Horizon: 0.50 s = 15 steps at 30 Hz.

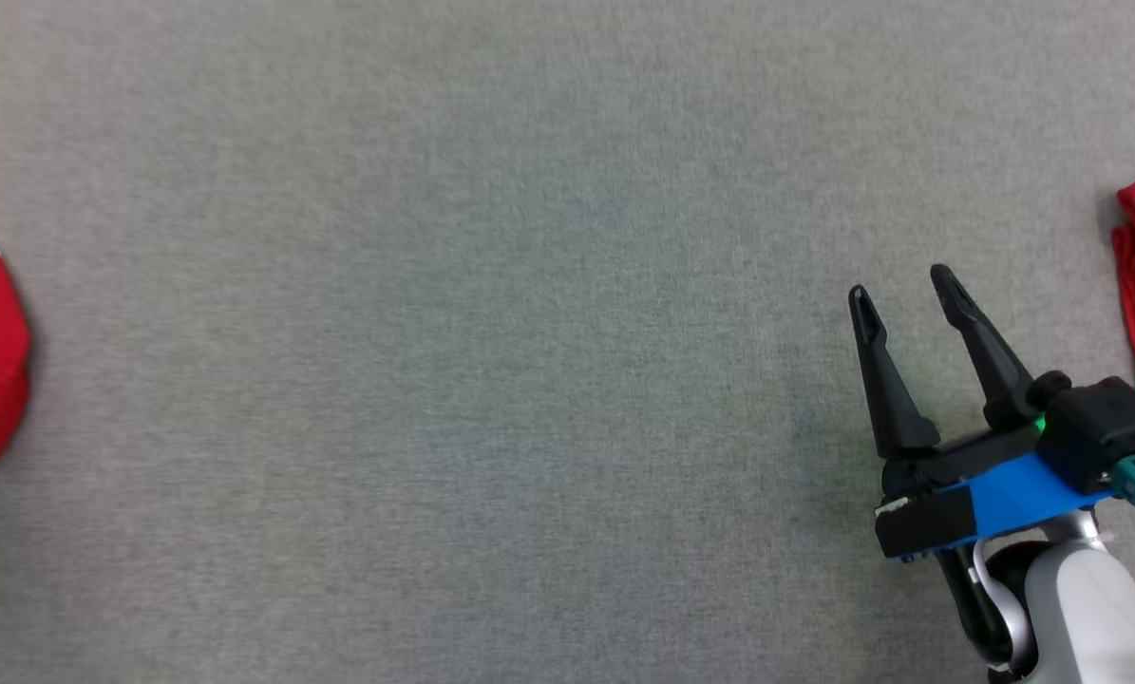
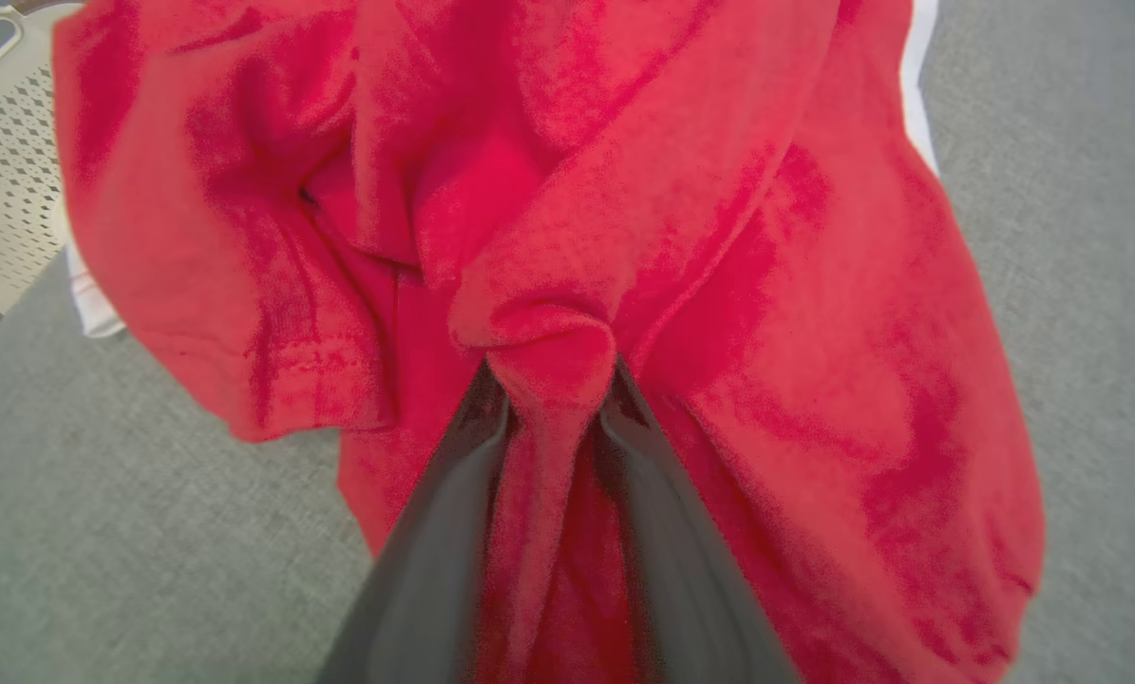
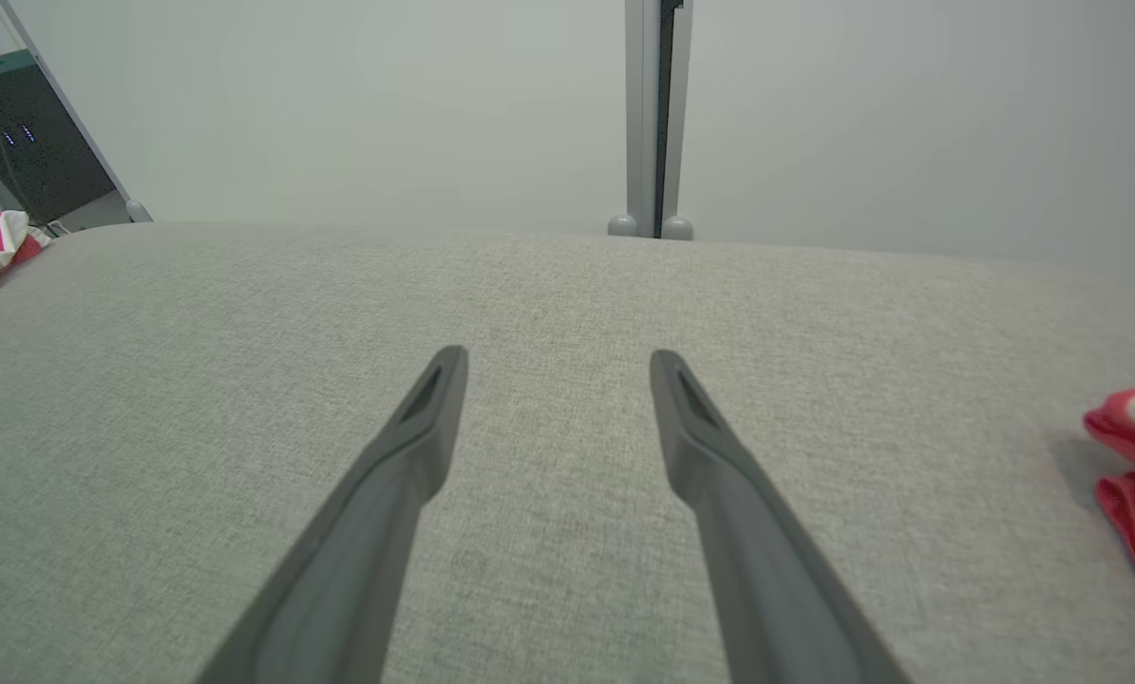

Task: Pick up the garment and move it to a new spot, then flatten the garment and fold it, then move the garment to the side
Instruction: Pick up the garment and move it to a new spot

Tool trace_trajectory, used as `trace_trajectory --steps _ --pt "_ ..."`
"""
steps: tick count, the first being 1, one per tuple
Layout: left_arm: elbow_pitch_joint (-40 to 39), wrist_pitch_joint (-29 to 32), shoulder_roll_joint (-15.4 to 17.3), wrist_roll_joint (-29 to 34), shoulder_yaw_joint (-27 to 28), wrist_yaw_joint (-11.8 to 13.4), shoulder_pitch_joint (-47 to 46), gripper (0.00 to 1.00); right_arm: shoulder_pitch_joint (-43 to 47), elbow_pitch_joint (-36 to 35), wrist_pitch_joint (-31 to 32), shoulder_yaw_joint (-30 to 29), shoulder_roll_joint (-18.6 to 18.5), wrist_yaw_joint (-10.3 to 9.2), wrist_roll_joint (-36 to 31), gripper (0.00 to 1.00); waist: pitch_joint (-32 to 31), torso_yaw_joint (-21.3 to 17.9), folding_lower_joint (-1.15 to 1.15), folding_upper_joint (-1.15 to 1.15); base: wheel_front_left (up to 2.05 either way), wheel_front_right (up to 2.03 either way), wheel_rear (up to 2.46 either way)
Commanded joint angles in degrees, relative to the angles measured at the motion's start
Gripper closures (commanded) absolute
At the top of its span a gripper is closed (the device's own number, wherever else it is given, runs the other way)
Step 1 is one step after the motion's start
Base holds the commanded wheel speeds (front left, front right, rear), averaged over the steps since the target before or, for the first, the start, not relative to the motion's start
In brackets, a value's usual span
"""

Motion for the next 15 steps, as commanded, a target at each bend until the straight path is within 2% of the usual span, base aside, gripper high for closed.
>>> trace_trajectory --steps 1,9,15 --pt "-0.11 -0.66 0.11 0.46 -0.39 -0.44 0.67 1.0 0.63 0.55 -0.45 -0.14 0.22 0.03 0.32 0.0 -1.42 -0.11 0.0 0.0 0.0 0.0 0.0" --pt "-7.63 -5.07 5.56 5.41 -1.47 -2.28 1.29 1.0 3.63 5.48 -2.62 0.17 1.48 0.03 1.71 0.0 -12.99 1.16 0.0 0.0 0.0 0.0 0.0" --pt "-15.9 -2.33 8.93 6.98 -3.83 -4.92 -1.97 1.0 6.53 7.48 -3.41 -0.49 2.18 0.03 2.31 0.0 -19.84 1.34 0.0 0.0 0.0 0.0 0.0"
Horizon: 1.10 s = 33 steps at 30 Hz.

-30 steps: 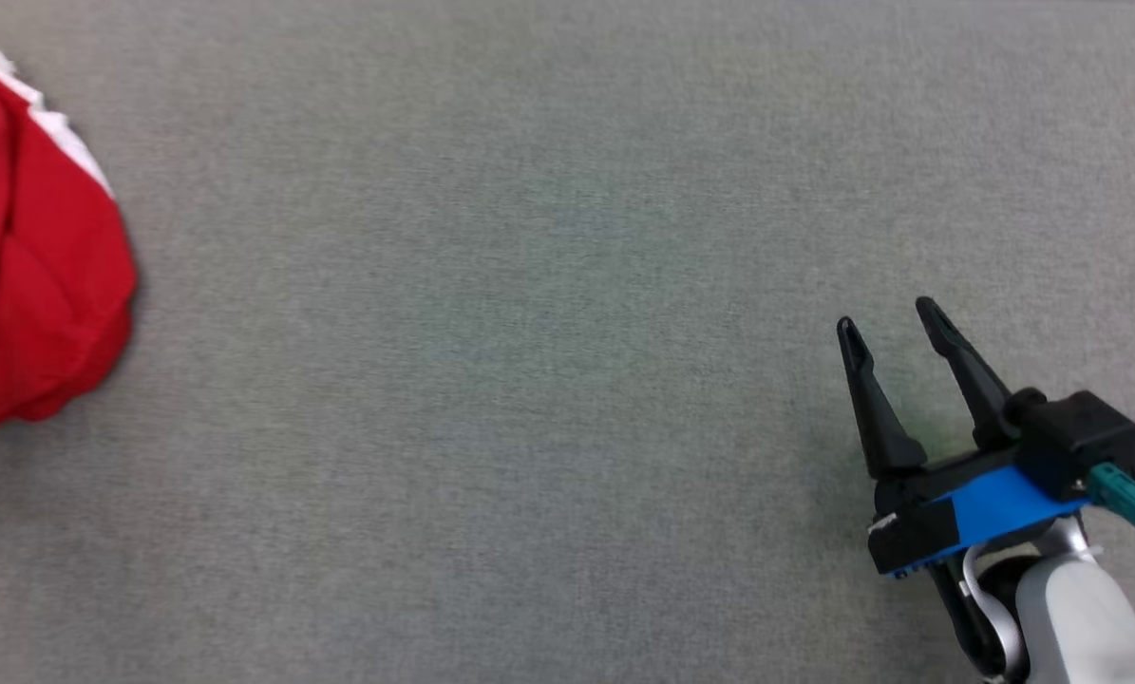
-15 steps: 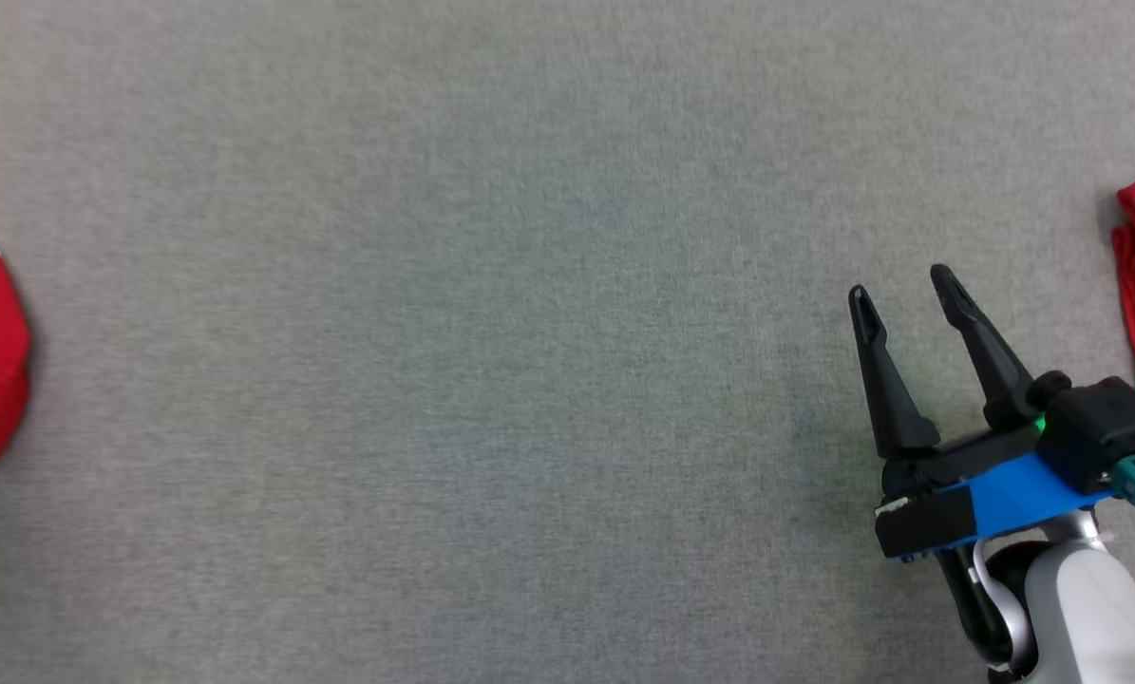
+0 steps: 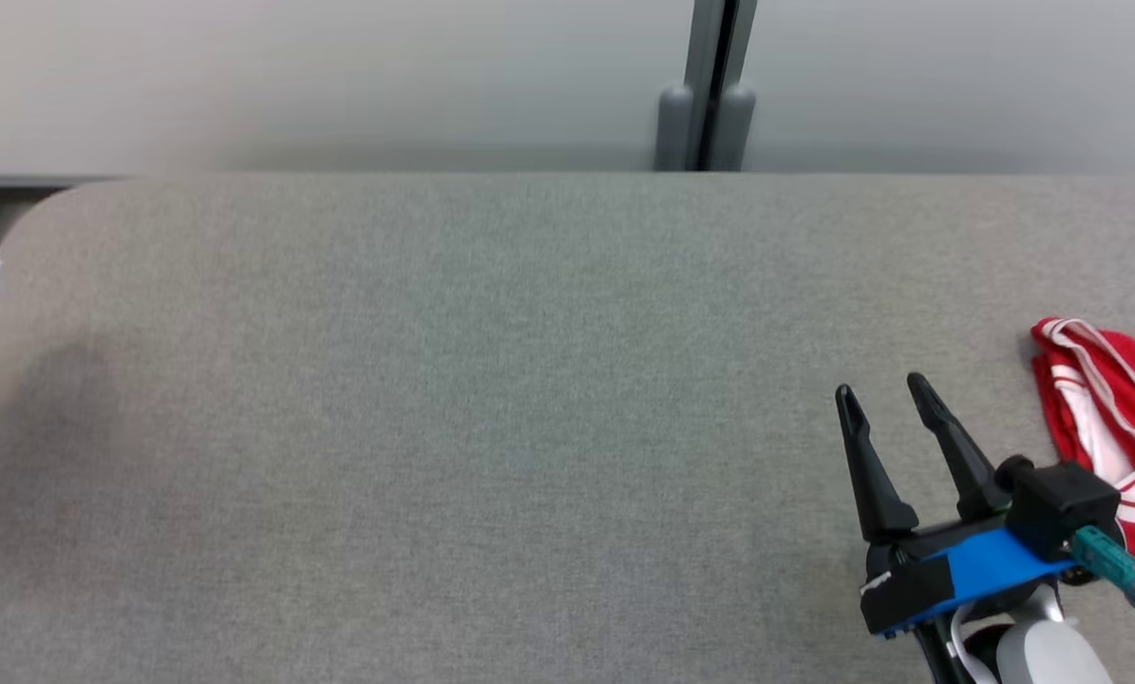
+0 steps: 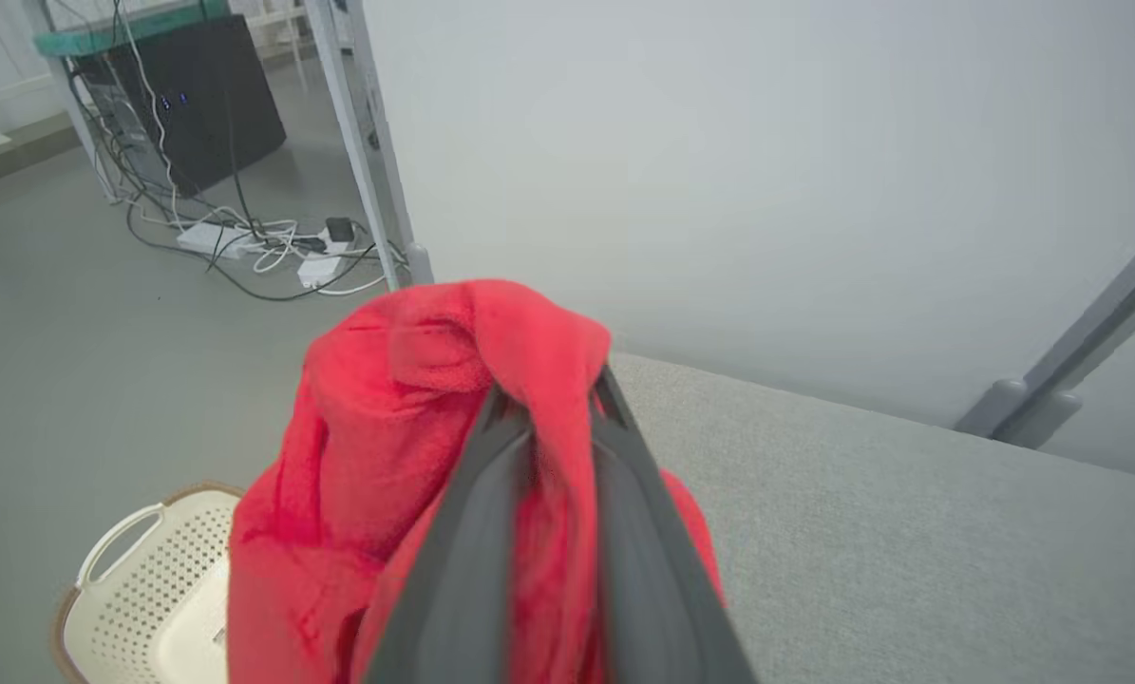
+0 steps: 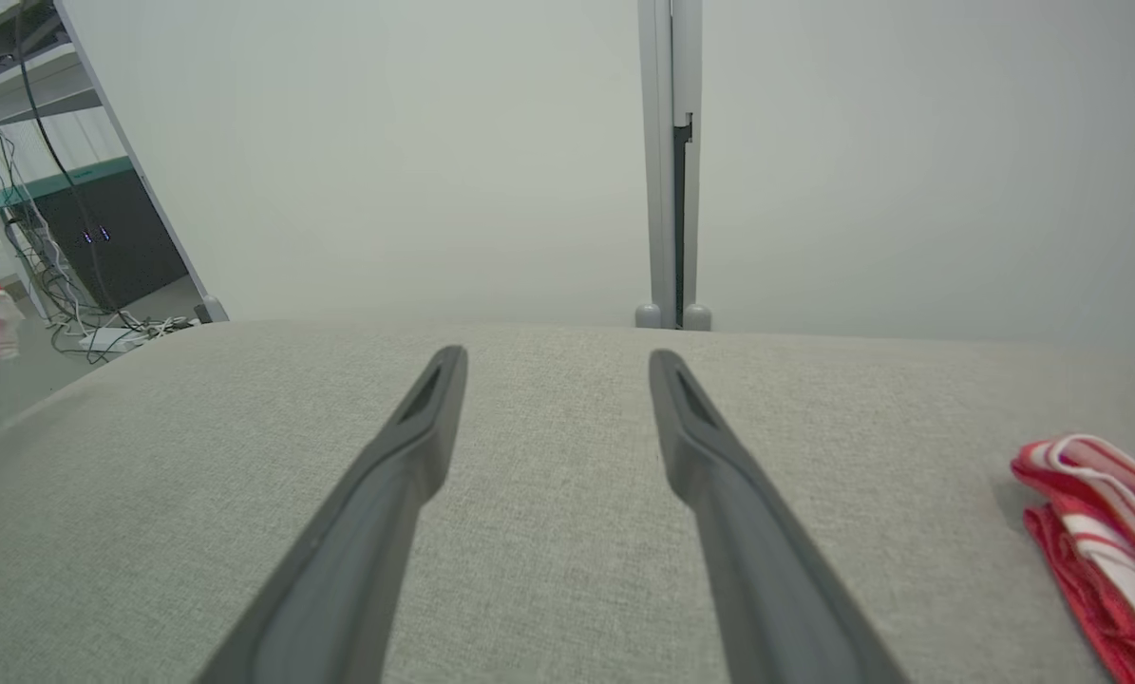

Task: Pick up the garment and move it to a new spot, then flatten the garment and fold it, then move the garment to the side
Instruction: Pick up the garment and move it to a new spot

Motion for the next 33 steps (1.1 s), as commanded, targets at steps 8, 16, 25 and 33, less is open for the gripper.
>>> trace_trajectory --steps 8,16,25,33 --pt "-14.7 6.46 -2.14 0.4 -6.19 -2.16 -8.25 1.0 2.48 0.24 -0.12 -0.3 0.8 0.03 0.61 0.0 -4.56 -3.83 0.02 0.0 0.0 0.0 0.0" --pt "-23.83 10.86 -9.23 -0.86 -15.84 -7.12 -13.84 1.0 1.76 -0.35 0.54 0.21 0.94 0.03 0.02 0.0 -2.45 -8.33 0.02 0.0 0.0 0.0 0.0" --pt "-20.74 10.47 -14.55 1.53 -29.87 -13.36 -15.88 1.0 -1.29 0.32 -0.55 2.26 1.21 0.03 1.1 0.0 1.69 -14.7 0.02 0.0 0.0 0.0 0.0" --pt "-10.99 -0.43 -12.09 5.73 -46.14 -13.86 -14.29 0.65 -2.97 2.31 -2.08 2.9 1.29 0.03 1.49 0.0 2.93 -18.16 0.02 0.0 0.0 0.0 0.0"
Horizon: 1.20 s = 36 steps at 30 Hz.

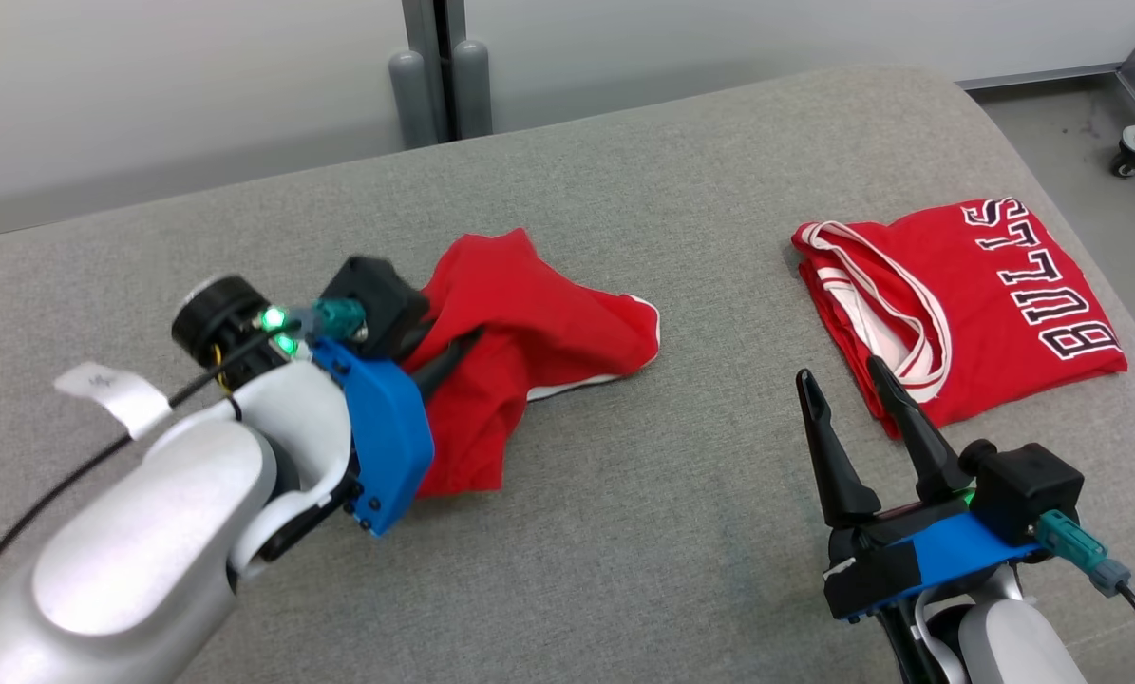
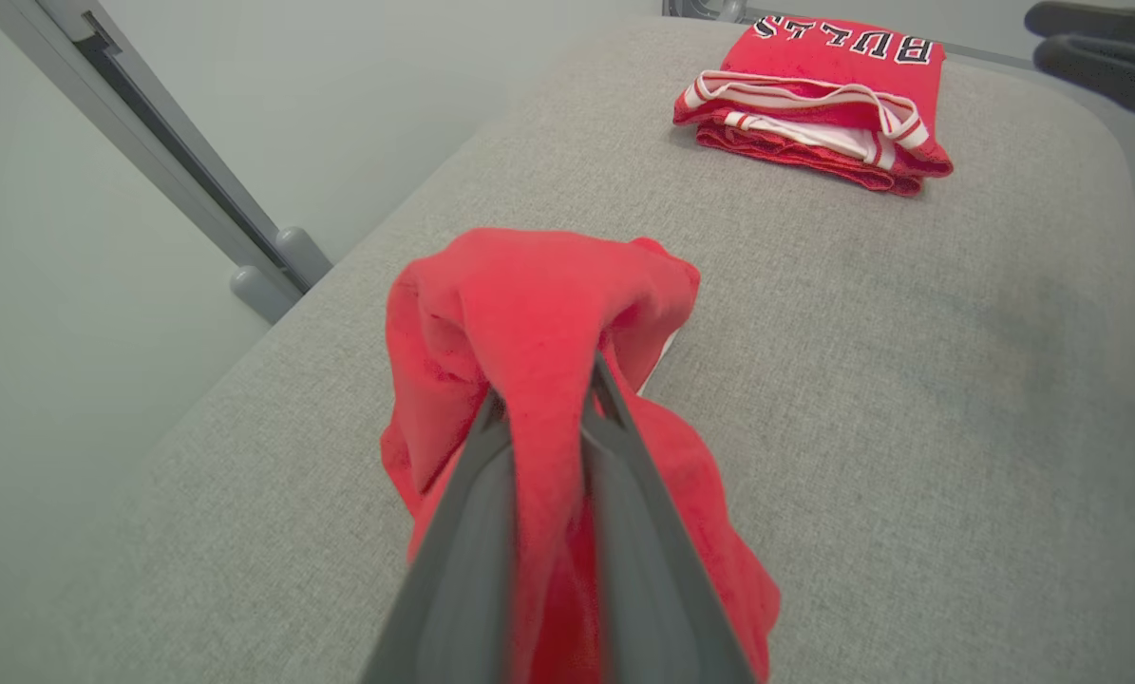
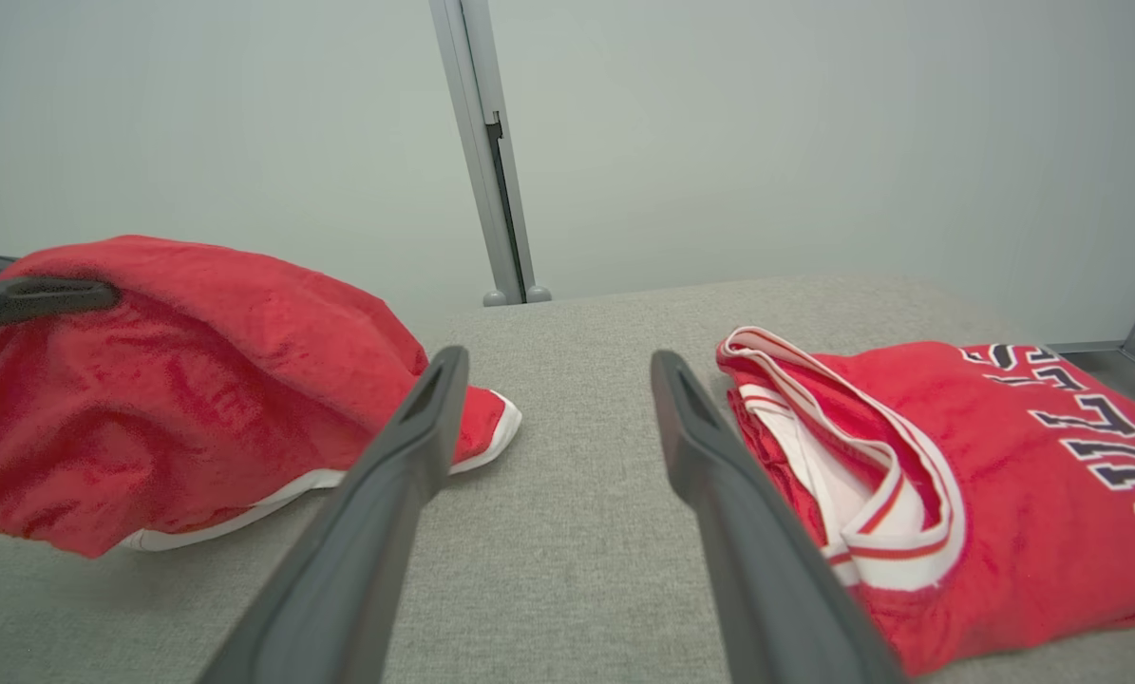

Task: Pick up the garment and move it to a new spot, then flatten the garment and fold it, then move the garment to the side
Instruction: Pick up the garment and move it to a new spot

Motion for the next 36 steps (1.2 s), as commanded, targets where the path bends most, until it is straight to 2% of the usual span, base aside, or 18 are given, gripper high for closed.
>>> trace_trajectory --steps 1,2,5,10,15,16,22,27,30,36 --pt "2.48 -2.85 0.07 -0.02 -1.72 0.03 1.0 0.33 -0.64 0.25 -0.47 -0.08 0.08 0.03 0.21 0.0 -0.13 -0.1 -0.01 0.0 0.0 0.0 0.0" --pt "4.26 -3.97 -0.26 -0.54 -2.65 0.03 1.54 0.0 -0.61 0.5 -0.54 -0.23 0.08 0.03 0.26 0.0 -0.27 -0.03 -0.01 0.0 0.0 0.0 0.0" --pt "8.14 -8.25 -1.87 -1.43 -3.18 0.04 3.0 0.0 -0.07 0.87 -0.51 -1.08 0.08 0.03 -0.05 0.0 -1.09 0.83 -0.01 0.0 0.0 0.0 0.0" --pt "10.97 -16.41 -5.47 -5.08 -0.33 1.9 7.77 0.0 1.44 0.3 -0.09 -2.99 0.08 0.03 -0.73 0.0 -2.94 3.8 -0.01 0.0 0.0 0.0 0.0" --pt "10.64 -25.55 -7.49 -8.27 3.76 5.2 13.92 0.0 2.98 -0.59 0.85 -4.69 0.09 0.03 -0.96 0.0 -5.04 7.54 -0.01 0.0 0.0 0.0 0.0" --pt "10.64 -25.55 -7.49 -8.27 3.76 5.2 13.92 0.0 2.98 -0.59 0.85 -4.69 0.09 0.03 -0.96 0.0 -5.04 7.54 -0.01 0.0 0.0 0.0 0.0" --pt "10.06 -36.02 -7.86 -10.58 9.18 9.41 21.74 0.0 5.28 -1.92 2.05 -6.52 0.07 0.03 -1.34 0.0 -7.4 11.22 -0.01 0.0 0.0 0.0 0.0" --pt "9.44 -38.74 -8.04 -8.45 15.22 12.33 26.8 0.0 6.69 -2.63 3.0 -7.57 0.07 0.03 -1.55 0.0 -8.9 12.9 -0.01 0.0 0.0 0.0 0.0" --pt "7.54 -38.81 -9.46 -4.92 21.53 13.88 30.38 0.0 7.78 -2.63 3.51 -7.75 0.03 0.03 -2.04 0.0 -9.38 13.59 -0.01 0.0 0.0 0.0 0.0" --pt "6.52 -38.85 -11.83 0.56 30.54 13.39 37.56 0.0 9.67 -1.87 4.03 -8.95 0.03 0.03 -2.39 0.0 -10.11 13.82 -0.01 0.0 0.0 0.0 0.0"
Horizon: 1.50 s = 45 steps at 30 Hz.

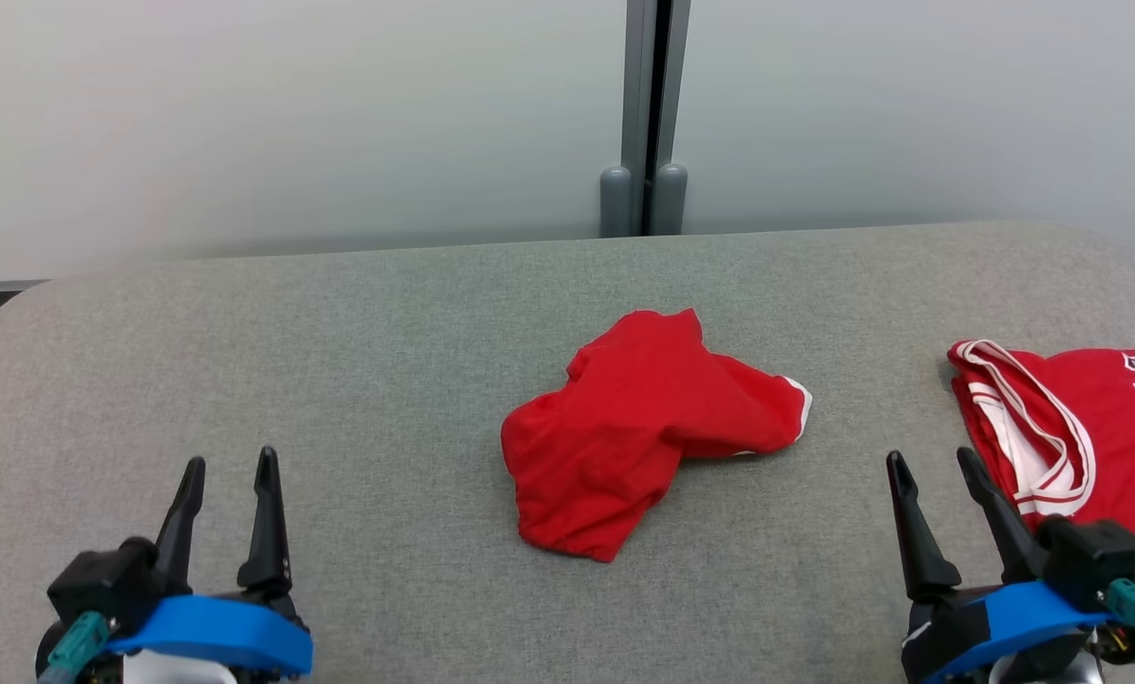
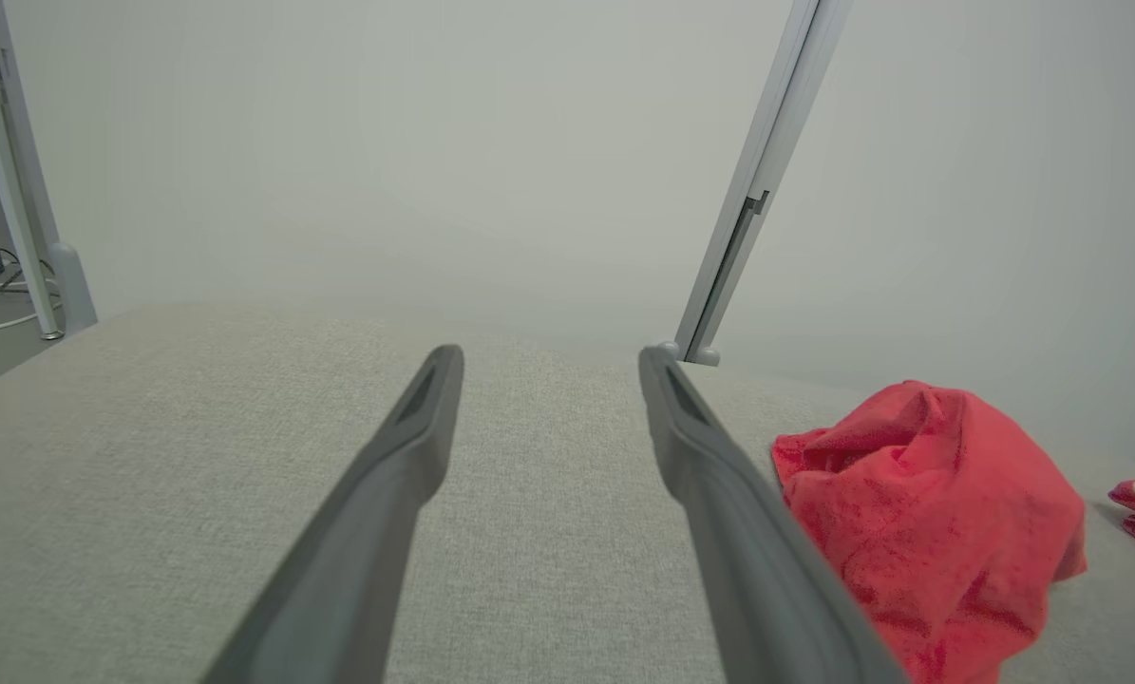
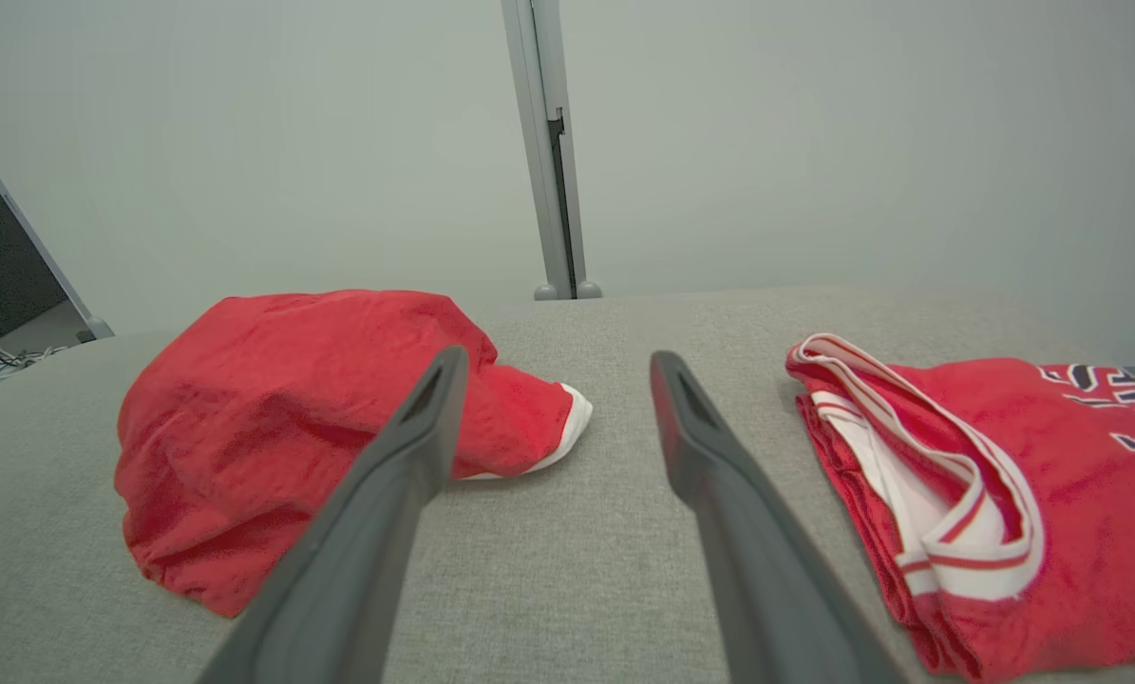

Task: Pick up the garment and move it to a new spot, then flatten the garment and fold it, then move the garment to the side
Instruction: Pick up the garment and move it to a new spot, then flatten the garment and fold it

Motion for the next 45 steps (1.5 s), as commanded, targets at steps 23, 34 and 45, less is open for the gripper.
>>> trace_trajectory --steps 23,34,45 --pt "-0.43 -0.24 -3.86 7.48 5.17 -2.84 5.05 0.0 0.84 2.12 -0.64 0.1 -0.01 0.03 0.36 0.0 0.18 -0.47 0.01 0.0 0.0 0.0 0.0" --pt "-1.59 0.57 -3.1 8.65 4.35 -2.36 4.1 0.0 -0.38 2.32 -0.89 1.28 0.01 0.03 0.77 0.0 1.66 -1.02 0.01 0.0 0.0 0.0 0.0" --pt "1.1 7.8 -4.25 9.3 -4.08 -8.73 -1.07 0.0 -3.56 3.42 -1.49 4.79 0.0 0.02 1.5 0.0 4.91 -4.89 0.01 0.0 0.0 0.0 0.0"
